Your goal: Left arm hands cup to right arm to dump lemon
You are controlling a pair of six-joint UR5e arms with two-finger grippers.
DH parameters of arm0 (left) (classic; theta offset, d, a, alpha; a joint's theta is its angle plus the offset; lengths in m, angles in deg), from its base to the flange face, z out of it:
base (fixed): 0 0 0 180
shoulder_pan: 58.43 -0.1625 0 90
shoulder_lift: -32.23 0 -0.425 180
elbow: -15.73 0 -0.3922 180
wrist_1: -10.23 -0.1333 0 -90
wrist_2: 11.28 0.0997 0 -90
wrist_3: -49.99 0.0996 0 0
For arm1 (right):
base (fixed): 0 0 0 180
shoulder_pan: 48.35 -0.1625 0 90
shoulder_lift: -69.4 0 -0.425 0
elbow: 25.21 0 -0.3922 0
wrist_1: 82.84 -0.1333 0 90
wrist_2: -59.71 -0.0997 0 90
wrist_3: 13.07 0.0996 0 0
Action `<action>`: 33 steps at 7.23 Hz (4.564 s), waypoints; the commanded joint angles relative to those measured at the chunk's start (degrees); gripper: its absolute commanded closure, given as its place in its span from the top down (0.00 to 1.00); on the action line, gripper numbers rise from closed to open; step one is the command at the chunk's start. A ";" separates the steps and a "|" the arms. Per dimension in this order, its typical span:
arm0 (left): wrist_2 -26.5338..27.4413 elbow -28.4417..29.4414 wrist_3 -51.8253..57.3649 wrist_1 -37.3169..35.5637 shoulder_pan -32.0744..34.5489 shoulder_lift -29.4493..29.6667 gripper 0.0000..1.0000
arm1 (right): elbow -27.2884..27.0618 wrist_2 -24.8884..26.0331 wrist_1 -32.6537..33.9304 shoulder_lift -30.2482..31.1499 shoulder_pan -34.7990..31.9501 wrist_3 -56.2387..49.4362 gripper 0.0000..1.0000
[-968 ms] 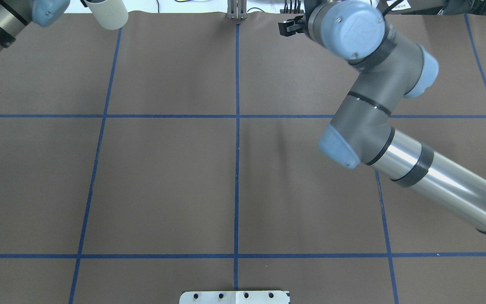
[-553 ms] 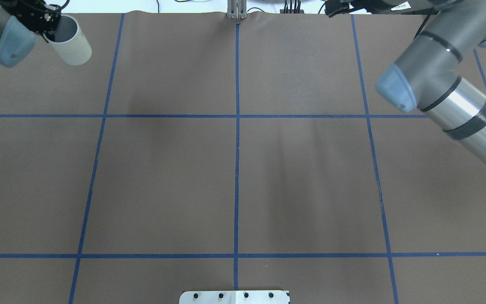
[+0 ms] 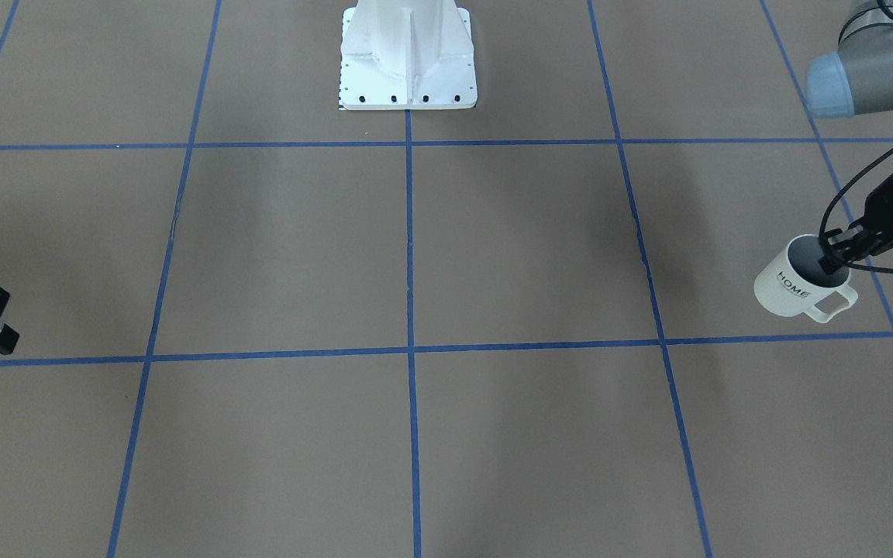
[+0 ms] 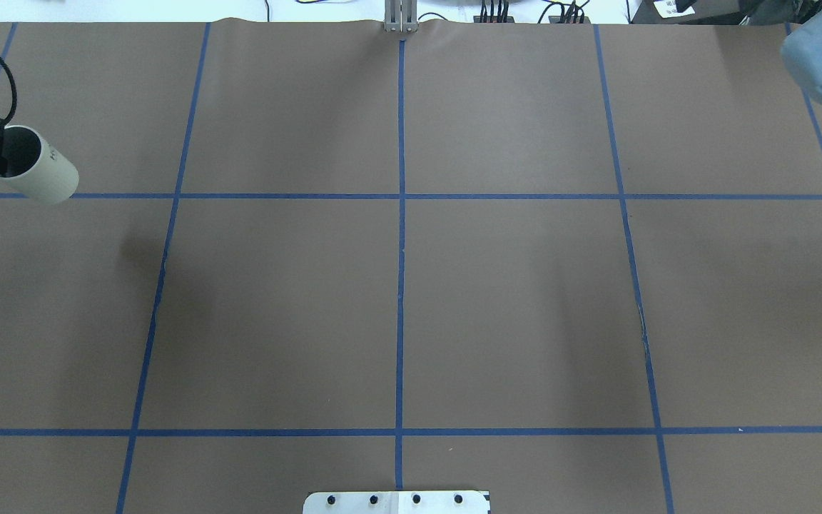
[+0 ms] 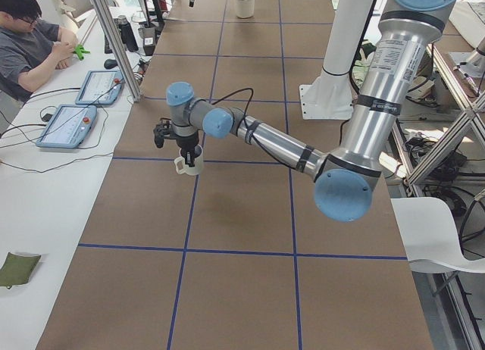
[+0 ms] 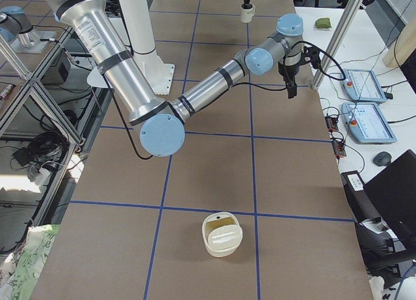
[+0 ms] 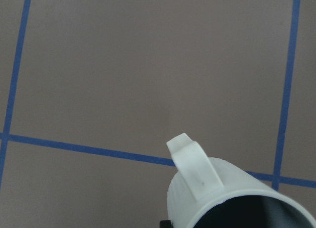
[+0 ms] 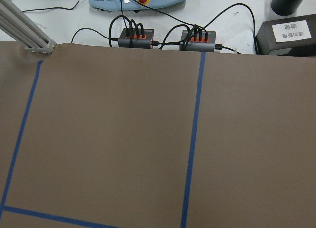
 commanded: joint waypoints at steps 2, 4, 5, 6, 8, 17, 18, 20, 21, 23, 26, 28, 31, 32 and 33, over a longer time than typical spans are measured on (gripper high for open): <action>1.18 -1.70 -11.16 14.26 -6.78 -10.62 0.00 | -6.47 -0.50 7.68 6.64 -1.76 -7.62 1.00; 1.36 -2.05 -11.18 14.00 -9.16 -11.95 0.00 | -6.67 -0.50 7.94 6.93 -1.85 -7.64 1.00; 1.27 -1.88 -11.18 13.57 -9.95 -12.04 0.00 | -7.36 -0.49 7.94 7.54 -1.85 -7.64 1.00; 1.27 -1.88 -11.09 12.08 -10.31 -12.04 0.00 | -7.37 -0.49 7.94 7.46 -1.85 -7.64 1.00; 1.36 -1.62 -10.47 12.07 -10.40 -12.13 0.69 | -7.37 -0.49 7.94 7.54 -1.85 -7.64 1.00; -0.57 0.73 29.63 -14.39 7.68 2.29 1.00 | -1.68 -0.31 17.96 12.19 -11.39 -40.79 1.00; -1.01 3.72 35.70 -13.95 11.01 2.81 1.00 | -1.57 -0.93 17.18 16.90 -13.60 -45.04 1.00; -1.10 7.69 48.61 -13.77 16.47 2.47 1.00 | -2.01 -1.81 7.04 31.29 -17.12 -47.02 1.00; -1.80 8.31 50.42 -13.34 20.06 1.07 1.00 | -1.57 -1.55 2.45 34.23 -17.14 -45.36 1.00; -2.95 12.33 49.91 -3.46 22.30 -1.31 1.00 | 2.63 -1.81 -1.17 33.38 -17.14 -43.06 1.00; -2.95 20.26 49.38 10.90 22.21 -6.14 1.00 | 2.21 -2.08 -4.09 33.65 -17.05 -33.67 1.00; -3.12 16.52 44.15 10.14 22.30 -6.50 1.00 | 2.39 -2.77 -4.19 33.65 -17.05 -33.66 1.00; -3.47 6.76 43.49 -1.00 22.21 -7.29 1.00 | 2.30 -4.62 -4.19 33.47 -17.05 -33.57 1.00; -3.47 4.47 43.49 -5.12 22.12 -7.29 1.00 | 2.30 -4.63 -4.19 33.38 -17.05 -33.48 1.00; -3.39 3.32 43.58 -6.64 22.12 -7.38 1.00 | 2.30 -4.71 -4.19 33.38 -17.05 -33.48 1.00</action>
